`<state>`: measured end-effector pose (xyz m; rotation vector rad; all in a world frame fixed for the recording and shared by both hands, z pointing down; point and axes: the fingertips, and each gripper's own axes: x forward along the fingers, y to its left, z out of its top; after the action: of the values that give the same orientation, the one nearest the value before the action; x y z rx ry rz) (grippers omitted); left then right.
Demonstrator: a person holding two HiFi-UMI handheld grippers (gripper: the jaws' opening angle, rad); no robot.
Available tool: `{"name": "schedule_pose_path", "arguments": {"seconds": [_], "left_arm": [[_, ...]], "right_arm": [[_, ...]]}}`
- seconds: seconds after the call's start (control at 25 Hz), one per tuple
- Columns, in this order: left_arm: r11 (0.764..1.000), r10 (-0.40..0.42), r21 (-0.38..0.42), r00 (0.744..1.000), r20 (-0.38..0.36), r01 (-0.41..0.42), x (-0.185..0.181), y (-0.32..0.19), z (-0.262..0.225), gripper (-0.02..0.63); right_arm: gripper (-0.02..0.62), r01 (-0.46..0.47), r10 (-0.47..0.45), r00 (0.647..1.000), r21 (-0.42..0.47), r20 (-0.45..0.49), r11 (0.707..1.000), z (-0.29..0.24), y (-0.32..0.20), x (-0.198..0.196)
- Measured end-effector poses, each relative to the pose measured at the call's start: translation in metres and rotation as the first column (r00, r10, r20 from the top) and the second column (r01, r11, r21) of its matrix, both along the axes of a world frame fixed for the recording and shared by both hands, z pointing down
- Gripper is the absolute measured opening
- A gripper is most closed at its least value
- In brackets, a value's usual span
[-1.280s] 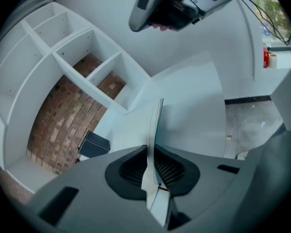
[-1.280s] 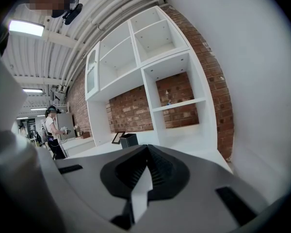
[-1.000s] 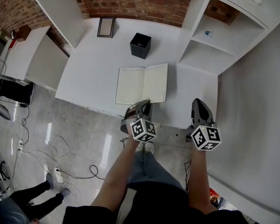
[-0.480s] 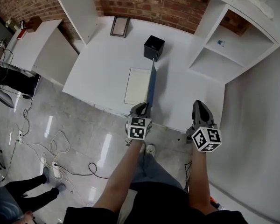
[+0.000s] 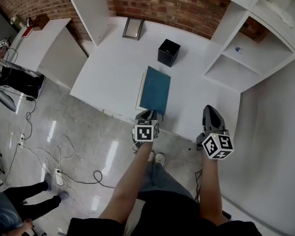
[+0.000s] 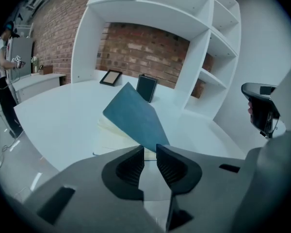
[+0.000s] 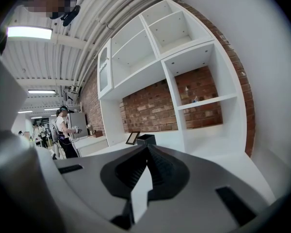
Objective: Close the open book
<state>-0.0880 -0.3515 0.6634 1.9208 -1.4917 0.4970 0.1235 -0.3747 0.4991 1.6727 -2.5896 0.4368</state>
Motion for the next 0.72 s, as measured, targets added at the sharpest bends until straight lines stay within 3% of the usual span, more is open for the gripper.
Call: {"name": "schedule_pose_path", "arguments": {"seconds": [0.12,0.32,0.72], "left_arm": [[0.998,-0.024,-0.058,1.000,0.015,0.024,-0.009,0.005,0.008,0.067],[0.995,-0.028,-0.091,0.999,0.037,0.031,-0.018,0.008,0.017,0.066],[0.996,0.006,-0.084,0.999,0.041,-0.003,-0.023,0.019,0.013,0.061]], "right_arm": [[0.000,0.010,-0.010,1.000,0.001,0.000,1.000,-0.001,-0.001,-0.006],[0.000,0.019,-0.019,1.000,-0.002,0.002,1.000,-0.001,-0.004,-0.011],[0.000,0.010,-0.010,1.000,0.009,0.008,1.000,-0.005,-0.003,-0.010]]}}
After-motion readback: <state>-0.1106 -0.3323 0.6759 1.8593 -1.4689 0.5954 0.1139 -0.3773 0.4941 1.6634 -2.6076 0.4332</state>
